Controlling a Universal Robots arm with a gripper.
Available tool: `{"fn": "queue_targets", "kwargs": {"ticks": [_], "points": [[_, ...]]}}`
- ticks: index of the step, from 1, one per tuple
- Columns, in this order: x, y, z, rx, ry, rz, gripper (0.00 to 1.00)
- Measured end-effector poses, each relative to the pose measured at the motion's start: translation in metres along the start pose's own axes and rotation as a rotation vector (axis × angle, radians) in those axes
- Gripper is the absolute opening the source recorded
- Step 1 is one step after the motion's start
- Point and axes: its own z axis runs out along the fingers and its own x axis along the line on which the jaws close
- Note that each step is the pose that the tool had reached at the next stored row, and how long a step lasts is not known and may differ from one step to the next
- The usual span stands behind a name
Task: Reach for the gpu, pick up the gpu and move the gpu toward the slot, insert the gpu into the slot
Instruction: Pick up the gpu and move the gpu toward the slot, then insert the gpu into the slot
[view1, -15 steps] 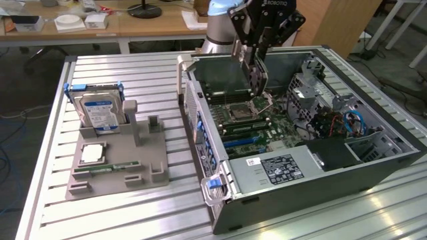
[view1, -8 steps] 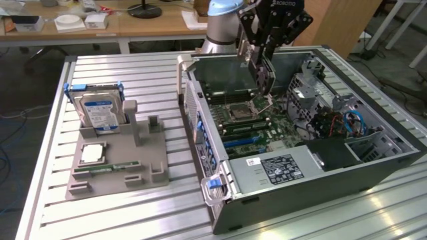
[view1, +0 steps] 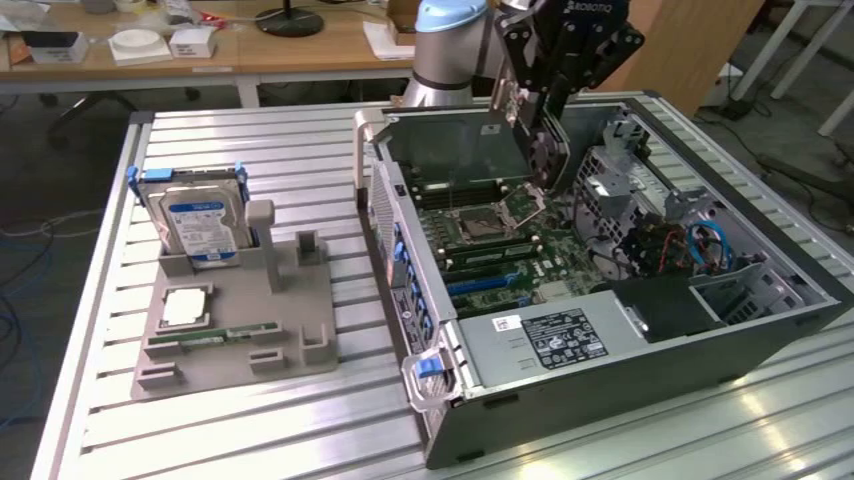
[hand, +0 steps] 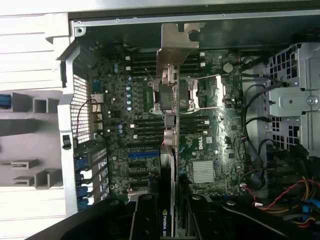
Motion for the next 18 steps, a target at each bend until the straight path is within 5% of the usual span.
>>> {"fn": "queue_targets", "kwargs": {"ticks": [18], "points": [[-0.002,0.0002,0.0,0.0,0.001,-0.006,0.26]]}}
